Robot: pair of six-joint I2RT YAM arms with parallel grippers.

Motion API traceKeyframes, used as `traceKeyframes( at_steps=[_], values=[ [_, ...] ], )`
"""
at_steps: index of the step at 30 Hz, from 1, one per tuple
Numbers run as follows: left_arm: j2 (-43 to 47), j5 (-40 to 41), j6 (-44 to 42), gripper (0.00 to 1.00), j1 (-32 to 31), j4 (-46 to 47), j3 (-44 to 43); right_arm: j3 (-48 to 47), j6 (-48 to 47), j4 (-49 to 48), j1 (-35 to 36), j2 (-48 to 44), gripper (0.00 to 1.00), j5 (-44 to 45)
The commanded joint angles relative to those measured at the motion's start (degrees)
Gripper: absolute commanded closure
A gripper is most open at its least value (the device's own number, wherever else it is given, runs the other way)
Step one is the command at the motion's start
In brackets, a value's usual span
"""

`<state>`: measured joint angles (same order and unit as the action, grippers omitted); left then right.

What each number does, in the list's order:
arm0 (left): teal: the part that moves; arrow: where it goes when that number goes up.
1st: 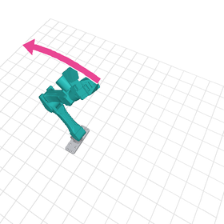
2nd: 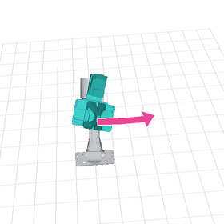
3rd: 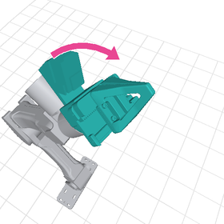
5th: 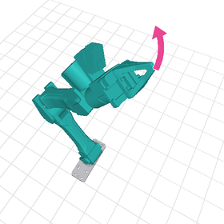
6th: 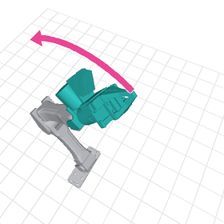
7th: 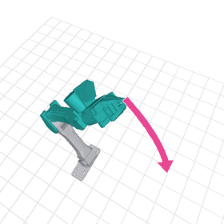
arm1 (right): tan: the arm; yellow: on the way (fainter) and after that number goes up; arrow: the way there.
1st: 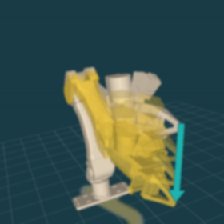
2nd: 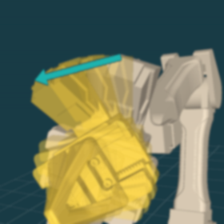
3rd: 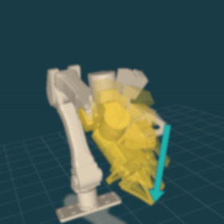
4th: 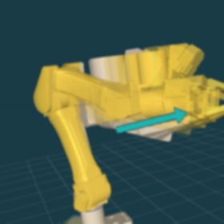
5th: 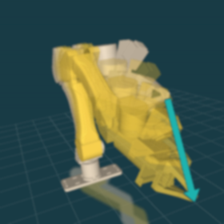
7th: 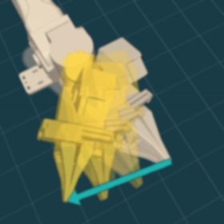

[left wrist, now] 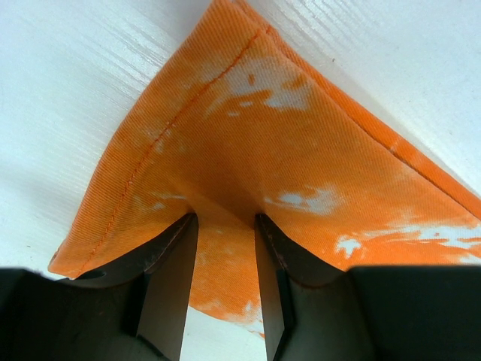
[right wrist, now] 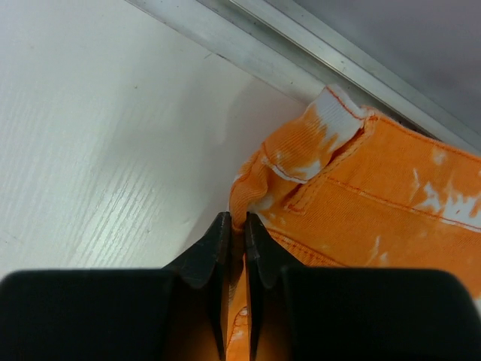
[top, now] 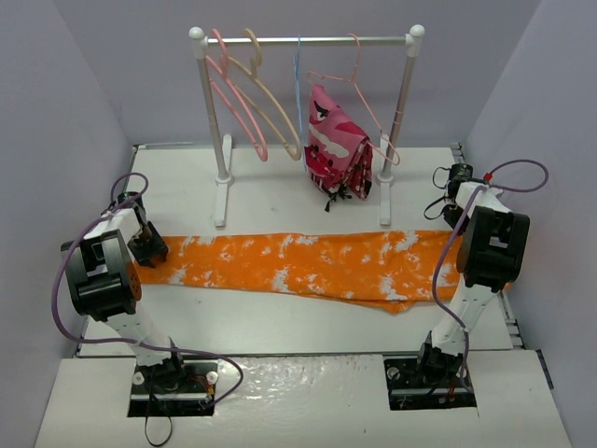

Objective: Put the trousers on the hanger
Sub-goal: Fold the trousers at the center of the board.

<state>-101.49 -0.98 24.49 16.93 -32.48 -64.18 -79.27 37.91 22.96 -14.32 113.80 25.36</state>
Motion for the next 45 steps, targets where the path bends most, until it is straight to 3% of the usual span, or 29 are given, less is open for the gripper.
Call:
traceKeyframes(
  at_steps=[1,14,20,22,26,31,40,45],
  values=[
    [-5.07,-0.11,0.29,0.67,-1.02,2.87,1.95,-2.57,-1.94,-1.00,-1.83,-2.60,1.00,5.26],
    [-5.29,0.12,0.93,0.67,-1.11,2.13,1.96,-4.70,-6.44,-1.04,-5.28,-1.45,0.98,2.32],
    [-0.36,0.45,1.08,0.67,-1.11,3.05,2.03,-5.10,-9.15,-1.08,-3.98,-6.69,0.68,-2.84],
    [1.07,-0.51,1.67,0.66,-1.05,3.68,2.18,-4.75,-9.52,-1.08,-3.14,-9.27,0.64,-4.48],
    [9.42,-3.20,3.25,0.61,-2.43,3.91,1.70,0.75,-8.98,-1.08,-0.49,-17.59,0.47,-6.80],
    [14.28,-3.52,3.38,0.57,-5.92,5.22,2.87,13.01,-6.10,-2.98,-0.01,-27.68,0.45,-13.57],
    [6.54,-5.27,4.75,0.51,-6.35,7.48,4.12,36.12,-2.83,-15.18,0.17,-38.29,0.46,-28.69],
    [1.64,-6.33,4.74,0.51,-3.64,6.99,3.70,42.88,-2.54,-17.83,-0.70,-37.24,0.44,-29.09]
  ],
)
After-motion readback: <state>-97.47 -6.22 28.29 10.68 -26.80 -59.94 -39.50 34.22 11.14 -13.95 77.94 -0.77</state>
